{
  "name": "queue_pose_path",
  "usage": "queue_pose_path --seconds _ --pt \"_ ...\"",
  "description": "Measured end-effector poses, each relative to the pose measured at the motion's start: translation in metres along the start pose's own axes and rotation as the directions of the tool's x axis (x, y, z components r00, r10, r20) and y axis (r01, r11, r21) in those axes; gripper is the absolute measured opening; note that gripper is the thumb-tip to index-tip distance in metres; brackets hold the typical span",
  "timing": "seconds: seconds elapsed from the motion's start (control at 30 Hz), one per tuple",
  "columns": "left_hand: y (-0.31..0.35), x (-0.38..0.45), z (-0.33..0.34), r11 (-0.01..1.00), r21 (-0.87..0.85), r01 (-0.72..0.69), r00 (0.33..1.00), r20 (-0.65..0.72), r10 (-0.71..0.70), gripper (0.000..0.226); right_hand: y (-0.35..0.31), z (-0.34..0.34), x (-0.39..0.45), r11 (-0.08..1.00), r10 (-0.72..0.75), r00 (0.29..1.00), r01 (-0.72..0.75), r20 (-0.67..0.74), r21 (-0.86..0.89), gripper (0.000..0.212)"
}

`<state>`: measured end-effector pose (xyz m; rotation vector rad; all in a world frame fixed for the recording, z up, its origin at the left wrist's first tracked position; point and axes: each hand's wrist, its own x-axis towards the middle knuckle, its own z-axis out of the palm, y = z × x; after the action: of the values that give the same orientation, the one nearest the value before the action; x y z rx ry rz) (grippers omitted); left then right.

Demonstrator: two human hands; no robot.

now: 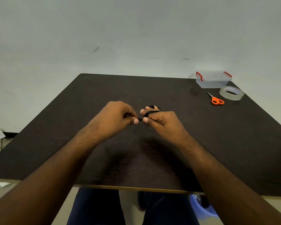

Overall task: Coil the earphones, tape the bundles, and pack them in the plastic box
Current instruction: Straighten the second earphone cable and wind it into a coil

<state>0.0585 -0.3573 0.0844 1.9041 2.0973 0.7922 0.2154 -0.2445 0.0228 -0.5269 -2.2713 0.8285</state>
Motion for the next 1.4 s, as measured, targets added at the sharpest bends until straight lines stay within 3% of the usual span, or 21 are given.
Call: queue_pose_path --seconds 0.1,0.2,0.3,0.37,0.43,0.53,0.67,0.73,0.83,0.9,0.97,1.07,1.13,1.3,1.4 --pt "-0.004 0.0 -0.008 0.998 0.039 -0.054 0.998 -0.022 0.055 0.005 -0.008 -0.001 -0.004 0.992 0.095 0.994 -0.1 0.059 0.076 0.036" --pt "-0.005 0.003 -0.011 0.986 0.099 -0.132 0.988 -0.071 0.14 0.007 -0.011 0.001 -0.003 0.994 0.097 0.989 -0.102 0.113 0.038 0.043" --pt "-0.005 0.007 -0.012 0.96 0.168 -0.226 0.964 -0.102 0.245 0.009 -0.017 0.003 -0.003 0.973 0.134 0.981 -0.156 0.137 0.168 0.044" --pt "-0.007 0.011 -0.012 0.946 0.134 -0.296 0.942 -0.123 0.312 0.008 -0.023 0.002 -0.005 0.921 0.157 0.96 -0.227 0.232 0.316 0.035" --pt "-0.007 0.015 -0.008 0.936 -0.074 -0.344 0.929 -0.167 0.329 0.006 -0.033 -0.002 -0.009 0.785 0.175 0.936 -0.32 0.305 0.531 0.015" --pt "-0.005 0.019 0.002 0.829 -0.463 -0.314 0.949 -0.19 0.253 0.012 -0.045 -0.006 -0.013 0.5 0.148 0.915 -0.397 0.375 0.77 0.028" --pt "-0.007 0.021 0.017 0.64 -0.753 -0.151 0.988 -0.123 0.089 0.017 -0.057 -0.004 -0.01 0.27 0.138 0.941 -0.335 0.308 0.903 0.032" --pt "-0.011 0.02 0.027 0.603 -0.795 -0.063 0.998 -0.052 0.036 0.022 -0.062 -0.008 -0.006 0.163 0.091 0.961 -0.272 0.261 0.948 0.033" --pt "-0.016 0.017 0.044 0.638 -0.77 -0.019 1.0 0.001 0.031 0.029 -0.066 -0.011 0.004 0.086 0.065 0.985 -0.167 0.162 0.982 0.033" --pt "-0.017 0.013 0.049 0.678 -0.735 0.014 0.995 0.075 0.06 0.029 -0.063 -0.012 0.01 0.115 0.104 0.993 -0.073 0.061 0.991 0.03" --pt "-0.014 0.009 0.048 0.741 -0.671 0.035 0.99 0.126 0.067 0.024 -0.054 -0.015 0.016 0.24 0.157 0.987 -0.008 -0.031 0.971 0.027" --pt "-0.014 0.006 0.041 0.814 -0.576 0.067 0.986 0.165 0.036 0.024 -0.039 -0.016 0.016 0.64 0.14 0.981 0.017 -0.138 0.768 0.023" --pt "-0.014 0.004 0.035 0.898 -0.436 0.055 0.982 0.189 0.031 0.014 -0.031 -0.014 0.014 0.824 0.085 0.985 0.015 -0.149 0.566 0.022" --pt "-0.013 0.005 0.018 0.997 -0.054 0.057 0.988 0.143 -0.049 0.011 -0.011 -0.005 0.008 0.989 -0.061 0.998 0.06 0.001 0.139 0.022" --pt "-0.008 0.005 0.003 0.994 0.083 0.07 0.987 0.139 -0.081 0.013 -0.001 -0.002 0.007 0.988 -0.095 0.992 0.104 0.082 -0.117 0.021"
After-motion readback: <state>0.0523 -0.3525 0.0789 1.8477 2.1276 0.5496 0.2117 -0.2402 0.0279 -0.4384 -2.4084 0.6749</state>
